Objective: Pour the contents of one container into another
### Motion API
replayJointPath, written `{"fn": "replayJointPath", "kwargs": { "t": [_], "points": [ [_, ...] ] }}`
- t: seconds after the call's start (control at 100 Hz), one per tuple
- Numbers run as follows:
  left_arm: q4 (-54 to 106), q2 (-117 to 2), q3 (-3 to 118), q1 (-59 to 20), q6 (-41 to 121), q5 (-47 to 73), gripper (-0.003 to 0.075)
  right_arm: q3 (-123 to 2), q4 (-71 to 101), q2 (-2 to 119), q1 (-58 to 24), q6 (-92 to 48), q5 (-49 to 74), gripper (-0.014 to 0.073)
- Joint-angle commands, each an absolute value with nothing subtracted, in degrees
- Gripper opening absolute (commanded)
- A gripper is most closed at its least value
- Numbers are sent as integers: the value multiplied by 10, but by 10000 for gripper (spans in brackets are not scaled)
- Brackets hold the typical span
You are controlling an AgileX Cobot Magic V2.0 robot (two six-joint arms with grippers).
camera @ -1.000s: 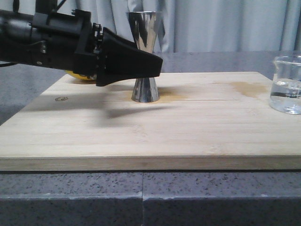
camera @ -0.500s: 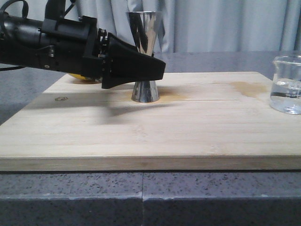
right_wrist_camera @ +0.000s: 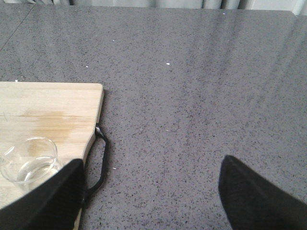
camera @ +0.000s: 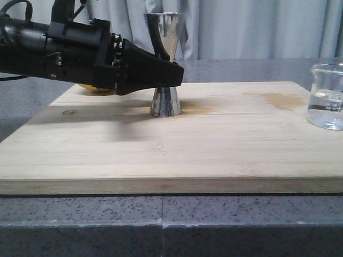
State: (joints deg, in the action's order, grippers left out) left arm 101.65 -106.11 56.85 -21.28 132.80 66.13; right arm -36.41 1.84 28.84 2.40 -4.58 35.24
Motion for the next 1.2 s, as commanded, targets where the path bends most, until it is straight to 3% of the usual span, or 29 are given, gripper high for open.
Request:
{"fn": "replayJointPath", "kwargs": {
  "t": [0.0,0.6,1.08,1.19],
  "points": [
    [1061,-1037,583,-218,1324,724,177,-385,13,296,26,-49,314,526],
    [1061,-1037,585,-218,1324,727,22,-385,13,296,26,-49,314,526],
    [1061,-1037,602,-218,1312,727,-2,-408,39,297,26,-53,315,521],
    [1061,-1037,617,-218,1291,727,-2,-408,83,311,26,-107,322,521]
  ]
}}
